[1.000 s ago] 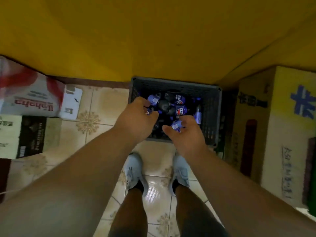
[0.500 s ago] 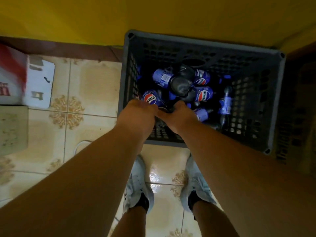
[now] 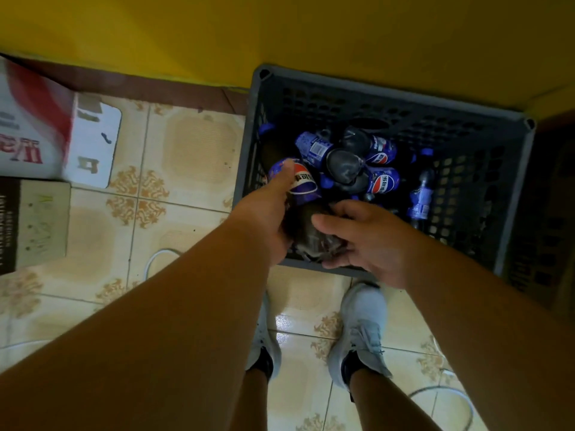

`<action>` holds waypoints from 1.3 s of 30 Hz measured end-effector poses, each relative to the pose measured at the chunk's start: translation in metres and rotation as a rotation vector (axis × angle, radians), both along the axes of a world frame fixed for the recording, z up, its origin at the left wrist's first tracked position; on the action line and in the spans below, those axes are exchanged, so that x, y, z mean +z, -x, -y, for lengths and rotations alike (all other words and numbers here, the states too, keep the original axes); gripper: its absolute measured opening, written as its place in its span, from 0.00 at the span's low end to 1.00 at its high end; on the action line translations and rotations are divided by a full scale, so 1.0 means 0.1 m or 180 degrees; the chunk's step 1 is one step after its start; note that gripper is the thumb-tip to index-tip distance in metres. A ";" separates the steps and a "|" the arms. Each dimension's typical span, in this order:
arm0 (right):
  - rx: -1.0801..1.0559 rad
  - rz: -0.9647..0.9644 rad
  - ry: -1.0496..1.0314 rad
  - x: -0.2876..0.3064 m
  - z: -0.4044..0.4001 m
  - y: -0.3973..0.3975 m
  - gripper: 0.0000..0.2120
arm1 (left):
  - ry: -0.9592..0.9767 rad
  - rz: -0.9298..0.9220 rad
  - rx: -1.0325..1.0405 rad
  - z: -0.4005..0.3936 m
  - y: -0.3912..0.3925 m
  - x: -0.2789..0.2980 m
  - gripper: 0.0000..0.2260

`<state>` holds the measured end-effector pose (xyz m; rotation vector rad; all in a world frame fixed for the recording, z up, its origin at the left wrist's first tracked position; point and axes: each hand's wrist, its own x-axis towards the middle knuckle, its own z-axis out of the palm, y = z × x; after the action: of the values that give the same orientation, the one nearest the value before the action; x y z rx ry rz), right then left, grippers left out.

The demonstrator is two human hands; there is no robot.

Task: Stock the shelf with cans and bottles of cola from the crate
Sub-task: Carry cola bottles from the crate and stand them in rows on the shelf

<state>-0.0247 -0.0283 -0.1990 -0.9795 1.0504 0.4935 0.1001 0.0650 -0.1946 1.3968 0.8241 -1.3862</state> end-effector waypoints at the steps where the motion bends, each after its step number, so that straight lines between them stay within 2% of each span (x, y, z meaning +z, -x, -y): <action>1: 0.0043 -0.0006 -0.0023 0.01 0.03 0.04 0.32 | -0.0007 -0.0035 -0.0012 0.03 0.02 -0.01 0.22; 2: -0.0028 -0.0052 -0.0004 0.00 0.06 0.05 0.33 | -0.0053 -0.0042 -0.0045 0.05 0.04 -0.05 0.22; 4: -0.0623 -0.0269 0.0266 -0.16 0.17 -0.01 0.33 | -0.0039 -0.0070 -0.0078 0.05 0.06 -0.13 0.22; 6: -0.1066 -0.0488 0.0934 -0.46 0.29 -0.14 0.35 | 0.0052 -0.0121 0.0016 0.00 0.06 -0.25 0.21; 7: -0.1018 -0.0525 0.1358 -0.63 0.33 -0.23 0.39 | 0.0089 -0.0148 0.0022 -0.02 0.05 -0.28 0.20; 9: -0.0300 -0.0501 0.2132 -0.93 0.39 -0.40 0.46 | 0.0144 -0.0141 -0.0067 -0.07 0.03 -0.35 0.20; 12: 0.1801 -0.1059 0.3074 -1.11 0.41 -0.55 0.43 | 0.0061 -0.0080 -0.0218 -0.11 -0.02 -0.38 0.20; 14: 0.2436 -0.1251 0.3311 -1.09 0.42 -0.58 0.41 | 0.0095 -0.0016 -0.0250 -0.12 -0.04 -0.35 0.21; 15: 0.2490 -0.1219 0.3274 -1.09 0.42 -0.59 0.39 | 0.0101 0.0027 -0.0260 -0.11 -0.05 -0.32 0.22; 16: 0.2266 -0.1135 0.3016 -1.01 0.41 -0.58 0.38 | 0.0085 0.0081 -0.0296 -0.12 -0.07 -0.27 0.21; 19: 0.0084 -0.0909 0.1030 -0.53 0.32 -0.44 0.27 | 0.0136 0.0178 -0.0312 -0.15 -0.05 0.03 0.16; 20: -0.0415 -0.0819 0.0434 -0.30 0.29 -0.35 0.25 | 0.0180 0.0226 -0.0289 -0.17 -0.03 0.18 0.14; 22: -0.0916 -0.0595 -0.0209 0.20 0.23 -0.14 0.25 | 0.0203 0.0323 -0.0199 -0.20 0.01 0.55 0.13; 24: -0.1200 -0.0288 -0.0662 0.76 0.18 0.06 0.29 | 0.0186 0.0375 -0.0179 -0.22 0.02 1.00 0.16; 27: -0.1198 0.0203 -0.1219 1.71 0.09 0.25 0.33 | 0.0339 0.0501 -0.0196 -0.27 0.05 1.85 0.18; 31: -0.0822 0.0867 -0.1515 2.95 0.06 0.34 0.39 | 0.0615 0.0845 -0.0206 -0.36 0.07 3.17 0.20; 35: -0.0515 0.1721 -0.1327 4.16 0.09 0.20 0.49 | 0.1008 0.1411 -0.0019 -0.46 0.01 4.37 0.25; 37: -0.0304 0.2138 -0.1042 4.77 0.09 0.06 0.50 | 0.1239 0.1777 0.0040 -0.50 -0.02 4.88 0.28; 39: -0.0148 0.2445 -0.0692 5.35 0.09 -0.08 0.46 | 0.1406 0.2163 0.0100 -0.52 -0.07 5.36 0.27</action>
<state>-0.0169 -0.0370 0.3362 -0.8390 0.3185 0.1534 0.1074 0.1169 0.3414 1.3561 0.0843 -0.8921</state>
